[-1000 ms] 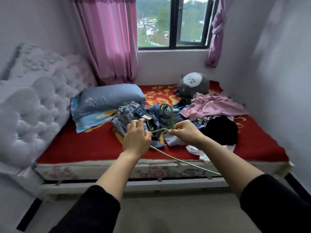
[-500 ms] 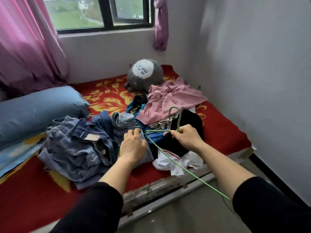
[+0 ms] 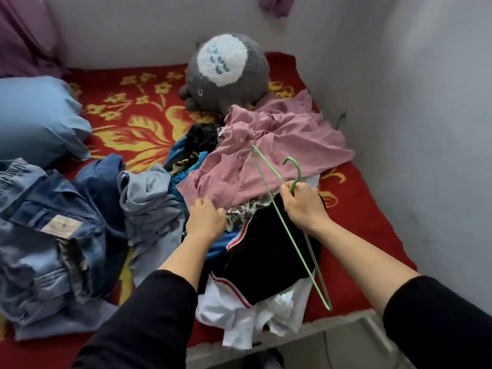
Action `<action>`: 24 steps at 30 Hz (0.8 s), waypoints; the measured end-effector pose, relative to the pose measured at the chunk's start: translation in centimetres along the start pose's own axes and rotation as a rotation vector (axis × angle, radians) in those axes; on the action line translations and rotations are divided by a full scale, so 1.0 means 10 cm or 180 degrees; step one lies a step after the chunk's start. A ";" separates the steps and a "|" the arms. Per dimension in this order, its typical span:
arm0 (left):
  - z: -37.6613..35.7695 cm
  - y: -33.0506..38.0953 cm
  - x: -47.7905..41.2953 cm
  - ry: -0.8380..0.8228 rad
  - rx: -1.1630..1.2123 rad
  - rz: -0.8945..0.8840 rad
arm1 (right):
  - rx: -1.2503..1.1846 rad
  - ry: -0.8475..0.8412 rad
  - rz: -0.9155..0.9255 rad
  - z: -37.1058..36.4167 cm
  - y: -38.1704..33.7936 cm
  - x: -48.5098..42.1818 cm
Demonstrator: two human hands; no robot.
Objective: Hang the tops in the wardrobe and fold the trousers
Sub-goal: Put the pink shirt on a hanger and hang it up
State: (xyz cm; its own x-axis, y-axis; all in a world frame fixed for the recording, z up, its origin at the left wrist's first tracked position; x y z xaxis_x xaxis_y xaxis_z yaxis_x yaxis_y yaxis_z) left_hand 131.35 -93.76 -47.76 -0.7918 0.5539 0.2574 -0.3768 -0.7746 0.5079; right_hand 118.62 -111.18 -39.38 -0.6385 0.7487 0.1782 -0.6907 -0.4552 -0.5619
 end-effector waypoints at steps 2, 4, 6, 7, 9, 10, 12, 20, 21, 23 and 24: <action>-0.19 -0.04 -0.25 -0.0023 0.0328 0.0404 | -0.0004 -0.0030 0.0049 -0.10 0.07 -0.34; -0.39 -0.17 -0.52 0.0104 0.0861 0.0778 | -0.0042 -0.0046 0.0179 -0.23 0.12 -0.59; -0.58 -0.32 -0.75 0.0217 0.1778 0.1324 | -0.0049 -0.0110 0.0360 -0.35 0.15 -0.78; -0.68 -0.38 -0.85 0.0279 0.2325 0.1631 | -0.0075 -0.0127 0.0423 -0.40 0.17 -0.86; -0.86 -0.46 -0.98 0.0231 0.3146 0.2051 | -0.0144 -0.0181 0.0471 -0.51 0.21 -1.01; -0.89 -0.47 -1.01 0.0238 0.3390 0.2140 | -0.0176 -0.0215 0.0481 -0.57 0.21 -1.07; -0.95 -0.51 -1.03 0.0353 0.3639 0.2233 | -0.0184 -0.0307 0.0456 -0.70 0.19 -1.18; -1.04 -0.70 -1.02 0.0780 0.4881 0.3035 | -0.0244 -0.0581 0.0599 -1.14 -0.47 -1.44; -1.07 -0.68 -1.04 0.0718 0.5011 0.3031 | -0.0203 -0.0608 0.0651 -1.20 -0.53 -1.44; -1.10 -0.74 -1.04 0.0794 0.5011 0.2993 | -0.0070 -0.0683 0.0766 -1.33 -0.60 -1.44; -1.13 -0.82 -1.02 0.0910 0.4908 0.2964 | 0.0021 -0.0724 0.0840 -1.39 -0.63 -1.44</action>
State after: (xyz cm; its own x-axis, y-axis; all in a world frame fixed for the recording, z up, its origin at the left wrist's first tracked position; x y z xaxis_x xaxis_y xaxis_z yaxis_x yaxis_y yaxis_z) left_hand 137.13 -96.49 -63.81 -0.5716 -0.0366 0.8197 0.7845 0.2683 0.5590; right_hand 136.85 -112.41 -49.61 -0.8542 0.4785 0.2033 -0.4933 -0.6227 -0.6074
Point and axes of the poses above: each hand's wrist, its own x-axis away from the middle knuckle, its own z-axis out of the back of the hand, y = z × x, the point moved 6 cm from there along -x, towards the middle knuckle, and after that the axes turned 10 degrees about -z, right-handed, at the moved point
